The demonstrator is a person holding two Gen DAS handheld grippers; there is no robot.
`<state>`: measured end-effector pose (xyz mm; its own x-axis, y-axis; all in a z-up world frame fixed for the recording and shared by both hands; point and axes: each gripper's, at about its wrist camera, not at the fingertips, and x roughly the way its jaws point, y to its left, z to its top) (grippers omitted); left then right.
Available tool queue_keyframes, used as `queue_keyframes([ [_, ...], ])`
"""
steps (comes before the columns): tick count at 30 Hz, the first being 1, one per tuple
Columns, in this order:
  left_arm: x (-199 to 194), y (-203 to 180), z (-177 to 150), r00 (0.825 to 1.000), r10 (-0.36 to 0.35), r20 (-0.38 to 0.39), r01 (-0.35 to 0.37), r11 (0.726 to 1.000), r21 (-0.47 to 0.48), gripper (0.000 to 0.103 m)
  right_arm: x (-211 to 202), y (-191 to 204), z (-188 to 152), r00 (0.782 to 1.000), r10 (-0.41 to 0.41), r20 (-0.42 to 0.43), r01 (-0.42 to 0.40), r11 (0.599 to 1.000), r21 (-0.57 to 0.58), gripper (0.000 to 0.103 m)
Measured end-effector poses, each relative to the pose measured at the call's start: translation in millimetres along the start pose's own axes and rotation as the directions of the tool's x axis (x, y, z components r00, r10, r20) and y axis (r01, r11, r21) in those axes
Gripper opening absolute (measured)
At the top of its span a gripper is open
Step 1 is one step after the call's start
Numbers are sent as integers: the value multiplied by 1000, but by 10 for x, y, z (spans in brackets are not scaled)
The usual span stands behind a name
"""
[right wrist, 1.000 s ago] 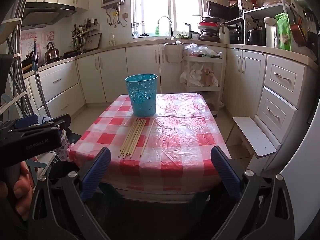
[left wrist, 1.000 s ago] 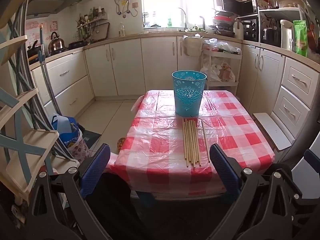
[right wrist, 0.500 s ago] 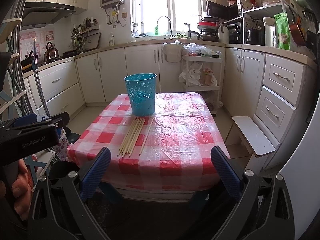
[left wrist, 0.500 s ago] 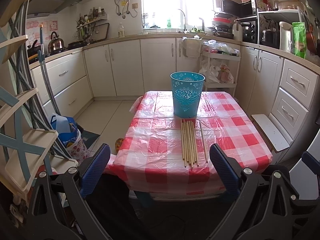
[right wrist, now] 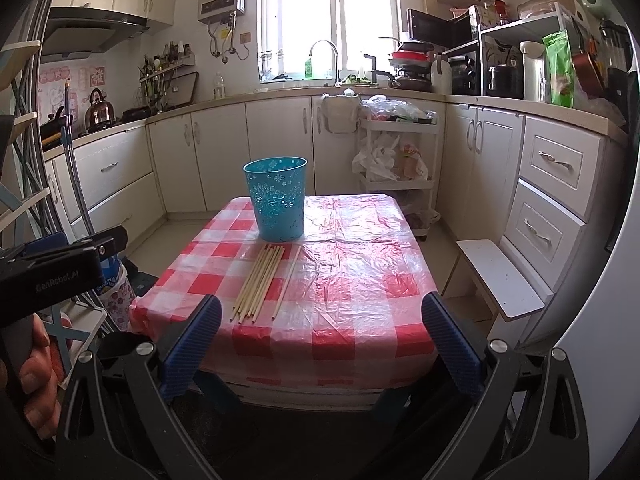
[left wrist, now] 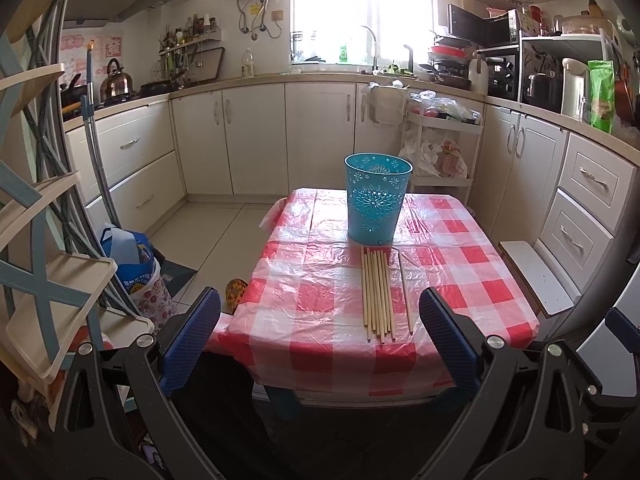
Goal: Organize utensils
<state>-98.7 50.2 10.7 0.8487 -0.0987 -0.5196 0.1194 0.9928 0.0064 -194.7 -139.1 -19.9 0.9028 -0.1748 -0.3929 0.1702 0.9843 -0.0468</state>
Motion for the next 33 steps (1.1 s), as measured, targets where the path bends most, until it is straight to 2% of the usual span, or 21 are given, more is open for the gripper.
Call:
queue_keyframes([
  [3, 12, -6, -9, 1000, 0, -3, 0, 1000, 1, 95, 32, 0, -5, 999, 14, -44, -13, 1000, 21, 96],
  [9, 25, -5, -23, 1000, -1, -8, 1, 1000, -1, 96, 58, -16, -23, 998, 28, -56, -25, 998, 53, 96],
  [23, 105, -36, -59, 1000, 0, -26, 0, 1000, 6, 96, 103, 1, -34, 997, 35, -70, -32, 998, 46, 96],
  [27, 178, -36, -67, 999, 2, -40, -1, 1000, 9, 96, 125, -9, -29, 997, 42, -62, -38, 998, 55, 96],
  [33, 431, -9, -71, 997, 3, -82, -3, 1000, 3, 95, 288, 17, -16, 995, 41, -93, -37, 999, 40, 96],
])
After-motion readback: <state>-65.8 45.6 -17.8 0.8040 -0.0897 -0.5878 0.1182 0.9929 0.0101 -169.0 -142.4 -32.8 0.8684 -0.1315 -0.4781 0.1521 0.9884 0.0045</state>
